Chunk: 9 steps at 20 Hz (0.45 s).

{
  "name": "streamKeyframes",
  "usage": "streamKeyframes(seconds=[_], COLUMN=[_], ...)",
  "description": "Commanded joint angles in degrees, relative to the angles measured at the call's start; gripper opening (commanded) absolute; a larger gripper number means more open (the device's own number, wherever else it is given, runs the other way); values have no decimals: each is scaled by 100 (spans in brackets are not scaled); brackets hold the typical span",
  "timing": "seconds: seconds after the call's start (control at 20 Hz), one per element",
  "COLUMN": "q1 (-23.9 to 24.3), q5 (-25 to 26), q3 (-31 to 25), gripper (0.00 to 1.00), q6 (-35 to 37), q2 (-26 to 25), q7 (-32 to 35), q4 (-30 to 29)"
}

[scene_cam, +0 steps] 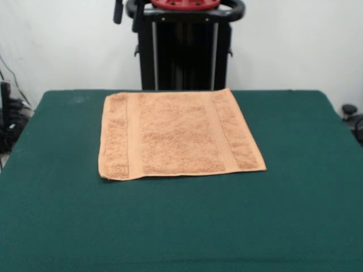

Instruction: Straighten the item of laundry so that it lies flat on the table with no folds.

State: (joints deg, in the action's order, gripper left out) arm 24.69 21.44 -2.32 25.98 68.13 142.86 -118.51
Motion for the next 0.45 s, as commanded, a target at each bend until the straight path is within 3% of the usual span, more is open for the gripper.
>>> streamKeyframes(seconds=[0.05,0.45], q1=[-199,-160], q5=[-155,-206], q3=[-677,-797], gripper=[100,100], q6=[650,672], q2=[148,194], q7=[-810,-829], q4=[-163,-141])
